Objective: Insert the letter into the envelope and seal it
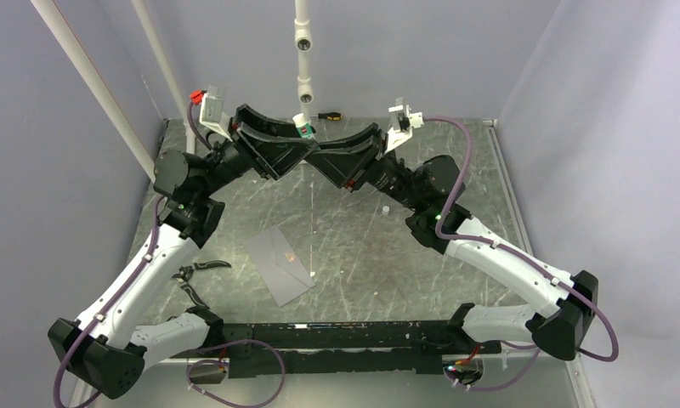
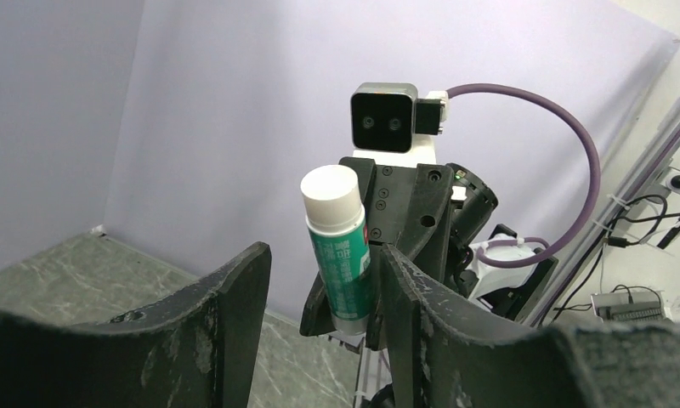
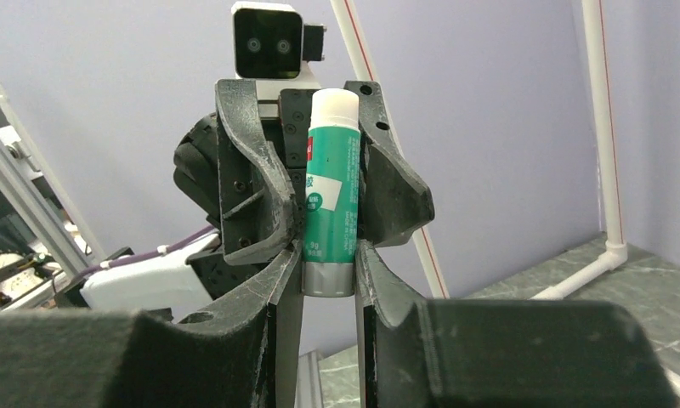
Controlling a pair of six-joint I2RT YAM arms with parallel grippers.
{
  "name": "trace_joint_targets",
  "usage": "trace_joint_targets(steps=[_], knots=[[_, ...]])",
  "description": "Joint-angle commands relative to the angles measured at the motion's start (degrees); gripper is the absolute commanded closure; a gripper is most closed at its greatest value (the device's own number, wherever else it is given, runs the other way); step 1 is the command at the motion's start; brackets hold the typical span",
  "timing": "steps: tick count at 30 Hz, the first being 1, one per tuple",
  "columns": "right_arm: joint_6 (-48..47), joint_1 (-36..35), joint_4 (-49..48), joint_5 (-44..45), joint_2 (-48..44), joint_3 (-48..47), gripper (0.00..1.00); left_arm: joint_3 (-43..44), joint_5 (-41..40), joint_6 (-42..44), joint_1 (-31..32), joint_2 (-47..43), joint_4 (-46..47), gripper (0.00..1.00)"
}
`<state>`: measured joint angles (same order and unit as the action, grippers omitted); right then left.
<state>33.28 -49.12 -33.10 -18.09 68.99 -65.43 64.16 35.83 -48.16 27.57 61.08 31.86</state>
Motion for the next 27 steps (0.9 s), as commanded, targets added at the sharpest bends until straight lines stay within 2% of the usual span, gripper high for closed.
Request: trace_joint_targets(steps=[1,8,12,17,20,21,23,27], knots=[[1.1,-0.18,-3.86,-2.36,0.08,-2.29,0.98,0.89,3.48,-0.78,0.03,0.64,3.26,0.44],[-1.11,-0.18,-1.61,-5.16,-0.15,-2.23,0.98,1.23,3.73,-0.76,0.03,0.63,2.6,0.35],[-1.97,-0.18,-1.41,-4.52,-1.11,-0.72,0.98,0.68,2.59,-0.56,0.03,0.09,2.5,0.42],[-4.4,-0.19,1.07,-5.68,-1.64,-0.7,0.99,0.43,2.06,-0.61,0.02,-0.18,2.51,0.67],[-5.84,-0.21,3.32,-6.22,-2.28,-0.7,0.98,0.51,2.53,-0.39,0.03,0.0,1.57,0.87],[-6.43,-0.19,4.57,-6.46,-2.63,-0.86,0.95,0.48,2.48,-0.17,0.03,-0.09,0.99,0.95],[-7.75,-0.23,8.32,-5.02,-3.75,-1.1,0.81,0.35,2.05,0.71,0.03,-0.61,-0.93,0.97],[-12.87,-0.18,18.62,-1.07,-7.07,-1.31,0.34,-0.01,1.5,3.63,0.03,-2.15,-4.96,0.97]])
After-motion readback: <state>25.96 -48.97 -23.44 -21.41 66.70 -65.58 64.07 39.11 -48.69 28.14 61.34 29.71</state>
